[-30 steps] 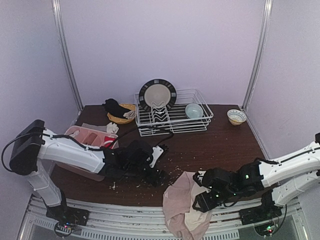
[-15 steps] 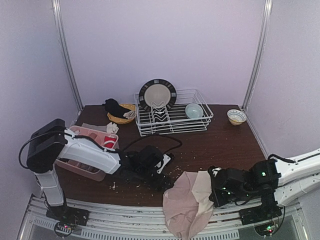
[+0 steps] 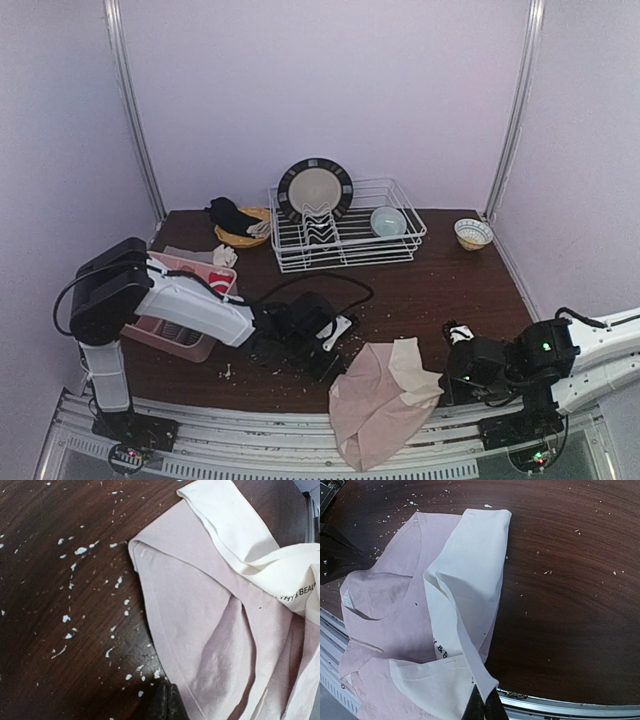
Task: Roll the underwear
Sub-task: Place the underwear at the center of the board, then pick up the underwear from the center of the board.
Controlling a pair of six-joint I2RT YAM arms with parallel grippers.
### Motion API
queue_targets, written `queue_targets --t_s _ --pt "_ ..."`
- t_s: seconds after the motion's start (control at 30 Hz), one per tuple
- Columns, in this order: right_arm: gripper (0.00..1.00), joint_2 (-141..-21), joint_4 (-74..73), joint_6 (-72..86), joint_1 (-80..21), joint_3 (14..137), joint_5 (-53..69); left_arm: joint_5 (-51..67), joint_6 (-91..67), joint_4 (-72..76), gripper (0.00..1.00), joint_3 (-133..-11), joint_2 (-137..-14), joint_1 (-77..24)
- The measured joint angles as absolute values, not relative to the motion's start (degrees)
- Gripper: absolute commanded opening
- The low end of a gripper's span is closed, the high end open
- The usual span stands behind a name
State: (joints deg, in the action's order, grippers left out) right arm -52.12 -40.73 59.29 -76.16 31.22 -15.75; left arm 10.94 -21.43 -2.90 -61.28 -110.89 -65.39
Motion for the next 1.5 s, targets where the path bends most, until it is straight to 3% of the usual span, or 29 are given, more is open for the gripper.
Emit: queue_targets --t_s 0.27,0.3,0.37,0.4,0.47,0.6,0.83,0.9,0.97,1.07,1.27,1.5 --pt "0.00 -52.05 -36.99 55.88 -75.99 31.00 -15.94 4.71 -25.76 -0.91 0.00 -52.58 -104.16 -65.34" --pt "0.00 -52.34 -35.88 54.94 -75.83 31.03 -15.97 3.46 -26.46 -1.43 0.09 -50.59 -102.08 -65.28" --pt "0.00 -53.69 -34.28 53.36 -75.44 31.42 -15.97 0.84 -27.99 -2.87 0.48 -47.51 -97.80 -65.04" --pt "0.00 -55.02 -33.67 52.58 -75.16 31.92 -15.94 -0.12 -28.73 -3.79 0.59 -46.48 -95.59 -64.95" --pt "0.00 -57.78 -32.29 51.37 -74.85 32.84 -15.90 -0.40 -30.02 -5.04 0.69 -45.63 -91.96 -64.79" --pt "0.00 -59.68 -30.09 50.13 -74.63 32.91 -15.44 3.44 -31.68 -3.77 0.73 -45.63 -89.25 -64.69" --pt "0.00 -57.91 -28.99 49.69 -74.54 32.62 -15.22 14.39 -32.42 -2.13 0.64 -50.68 -99.85 -65.78" --pt "0.00 -56.82 -29.10 49.71 -74.41 32.58 -15.22 16.71 -32.16 -1.19 0.57 -52.64 -102.80 -66.11" --pt "0.00 -55.83 -29.08 49.71 -74.30 32.27 -15.25 18.33 -32.16 -0.75 0.39 -54.30 -104.29 -66.19" --pt "0.00 -54.78 -29.19 49.71 -74.26 31.64 -15.27 20.03 -32.16 -0.16 0.00 -55.68 -106.63 -66.28" --pt "0.00 -55.13 -28.40 46.98 -71.20 31.53 -14.96 17.26 -32.62 0.40 0.00 -53.98 -106.67 -65.78" --pt "0.00 -62.15 -23.46 40.95 -61.73 33.04 -11.55 2.37 -35.24 -6.83 0.00 -42.11 -88.53 -58.83"
